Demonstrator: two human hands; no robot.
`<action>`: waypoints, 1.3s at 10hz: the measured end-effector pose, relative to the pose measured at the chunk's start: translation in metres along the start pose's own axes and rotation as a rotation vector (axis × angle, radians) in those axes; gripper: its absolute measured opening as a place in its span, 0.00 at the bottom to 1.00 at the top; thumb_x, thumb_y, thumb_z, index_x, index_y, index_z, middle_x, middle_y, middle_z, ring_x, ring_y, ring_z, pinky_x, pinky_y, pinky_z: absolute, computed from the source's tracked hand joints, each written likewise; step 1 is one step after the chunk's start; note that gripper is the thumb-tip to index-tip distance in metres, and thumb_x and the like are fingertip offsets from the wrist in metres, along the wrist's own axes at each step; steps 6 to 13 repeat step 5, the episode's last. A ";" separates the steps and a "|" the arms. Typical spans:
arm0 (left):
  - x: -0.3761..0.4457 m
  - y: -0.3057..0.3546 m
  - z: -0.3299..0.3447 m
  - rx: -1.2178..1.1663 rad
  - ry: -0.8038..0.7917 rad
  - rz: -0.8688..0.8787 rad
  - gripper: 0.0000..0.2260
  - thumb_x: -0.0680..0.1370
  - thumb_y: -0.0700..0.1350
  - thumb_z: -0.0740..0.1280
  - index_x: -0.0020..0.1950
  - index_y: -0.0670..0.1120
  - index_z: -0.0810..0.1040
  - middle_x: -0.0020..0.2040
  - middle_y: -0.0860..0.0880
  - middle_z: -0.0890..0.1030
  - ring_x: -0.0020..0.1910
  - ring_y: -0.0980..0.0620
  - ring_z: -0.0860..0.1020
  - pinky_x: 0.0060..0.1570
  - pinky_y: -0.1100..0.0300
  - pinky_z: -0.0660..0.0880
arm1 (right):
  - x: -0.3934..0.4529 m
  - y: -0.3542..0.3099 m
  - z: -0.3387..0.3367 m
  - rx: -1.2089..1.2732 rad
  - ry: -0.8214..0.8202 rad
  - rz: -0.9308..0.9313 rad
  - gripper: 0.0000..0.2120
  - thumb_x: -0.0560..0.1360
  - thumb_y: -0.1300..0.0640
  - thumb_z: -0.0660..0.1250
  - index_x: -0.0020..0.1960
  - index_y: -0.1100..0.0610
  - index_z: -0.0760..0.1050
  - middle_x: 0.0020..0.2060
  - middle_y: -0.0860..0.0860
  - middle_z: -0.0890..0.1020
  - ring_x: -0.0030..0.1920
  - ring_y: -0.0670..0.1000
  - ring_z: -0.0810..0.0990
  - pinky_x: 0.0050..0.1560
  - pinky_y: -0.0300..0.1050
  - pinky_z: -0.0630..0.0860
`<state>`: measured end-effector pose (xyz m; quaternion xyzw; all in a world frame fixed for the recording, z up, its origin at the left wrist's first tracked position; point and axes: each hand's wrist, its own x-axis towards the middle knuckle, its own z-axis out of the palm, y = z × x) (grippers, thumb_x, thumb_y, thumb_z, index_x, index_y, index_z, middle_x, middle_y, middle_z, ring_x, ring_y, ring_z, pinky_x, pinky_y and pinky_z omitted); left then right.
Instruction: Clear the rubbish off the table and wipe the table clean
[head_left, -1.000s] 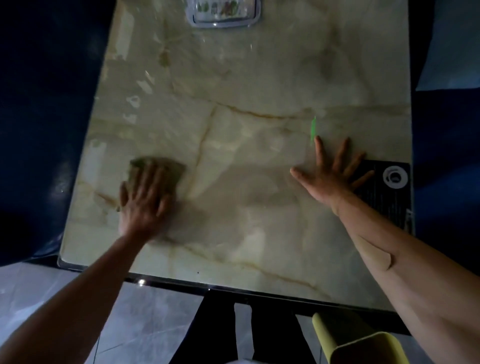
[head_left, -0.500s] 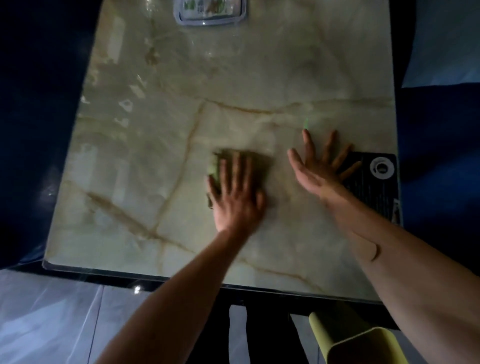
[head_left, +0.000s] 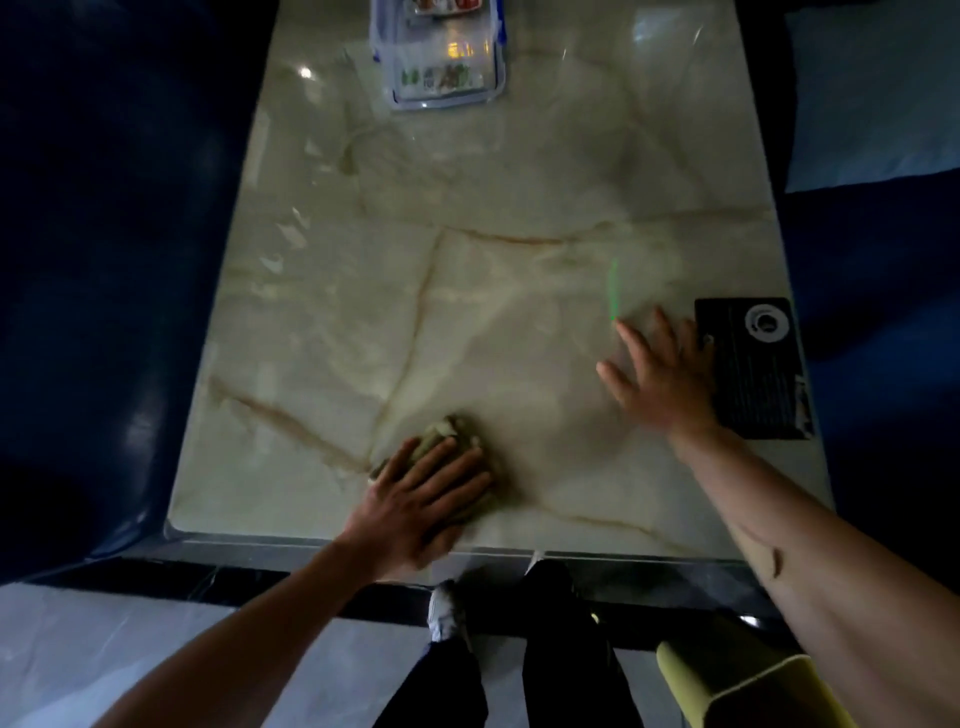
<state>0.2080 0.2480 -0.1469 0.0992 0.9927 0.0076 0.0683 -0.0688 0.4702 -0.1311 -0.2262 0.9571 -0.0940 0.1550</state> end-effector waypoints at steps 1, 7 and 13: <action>-0.021 -0.006 -0.009 -0.099 -0.080 -0.170 0.27 0.79 0.59 0.55 0.77 0.58 0.57 0.79 0.53 0.59 0.78 0.46 0.56 0.72 0.38 0.59 | -0.074 -0.026 0.010 -0.072 -0.015 -0.057 0.27 0.76 0.40 0.60 0.73 0.47 0.66 0.76 0.58 0.62 0.74 0.64 0.60 0.72 0.66 0.57; -0.088 0.037 -0.050 -0.510 -0.242 -0.431 0.26 0.78 0.56 0.55 0.76 0.59 0.57 0.79 0.55 0.56 0.78 0.52 0.56 0.74 0.54 0.59 | -0.241 -0.123 0.021 0.253 -0.160 -0.113 0.18 0.79 0.48 0.61 0.68 0.49 0.72 0.66 0.46 0.76 0.66 0.46 0.73 0.69 0.40 0.66; -0.088 0.037 -0.050 -0.510 -0.242 -0.431 0.26 0.78 0.56 0.55 0.76 0.59 0.57 0.79 0.55 0.56 0.78 0.52 0.56 0.74 0.54 0.59 | -0.241 -0.123 0.021 0.253 -0.160 -0.113 0.18 0.79 0.48 0.61 0.68 0.49 0.72 0.66 0.46 0.76 0.66 0.46 0.73 0.69 0.40 0.66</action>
